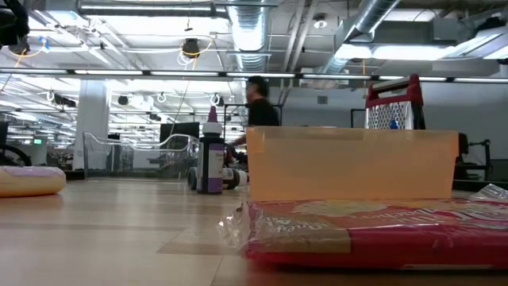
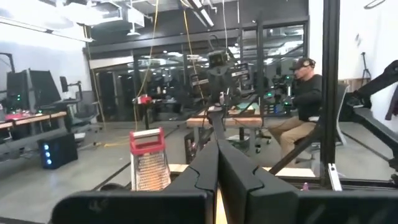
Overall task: Pick & Place Food Item
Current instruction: Put the light violet donut into the yellow basket
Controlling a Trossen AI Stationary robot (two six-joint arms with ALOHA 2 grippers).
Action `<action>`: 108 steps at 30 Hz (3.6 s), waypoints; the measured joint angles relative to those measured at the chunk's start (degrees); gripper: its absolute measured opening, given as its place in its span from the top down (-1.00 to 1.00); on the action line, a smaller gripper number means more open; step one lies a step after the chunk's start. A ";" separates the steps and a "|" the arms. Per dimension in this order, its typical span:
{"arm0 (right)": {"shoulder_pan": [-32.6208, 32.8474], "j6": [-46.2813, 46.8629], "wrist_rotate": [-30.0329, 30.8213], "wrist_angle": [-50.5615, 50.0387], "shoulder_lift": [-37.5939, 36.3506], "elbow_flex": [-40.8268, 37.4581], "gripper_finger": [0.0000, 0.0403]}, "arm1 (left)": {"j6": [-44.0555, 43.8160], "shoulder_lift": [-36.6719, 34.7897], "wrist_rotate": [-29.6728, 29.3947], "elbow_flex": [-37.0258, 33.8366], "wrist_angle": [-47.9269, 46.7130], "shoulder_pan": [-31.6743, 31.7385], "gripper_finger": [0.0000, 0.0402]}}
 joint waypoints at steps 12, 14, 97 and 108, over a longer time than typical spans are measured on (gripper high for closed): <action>0.00 3.86 0.07 -0.23 2.31 -0.04 0.99 | 16.52 2.39 -19.40 3.24 0.31 -0.93 0.87; 0.13 4.63 0.05 -0.70 3.60 -0.04 0.97 | 18.75 4.59 -22.47 4.78 0.07 -1.65 0.74; 12.76 0.63 3.87 -0.18 4.87 -0.07 0.64 | -79.80 31.61 53.81 34.70 -136.41 31.13 -0.92; 12.66 0.34 3.89 0.37 4.85 -0.07 0.64 | -73.79 31.61 56.23 27.71 -116.09 30.42 -0.99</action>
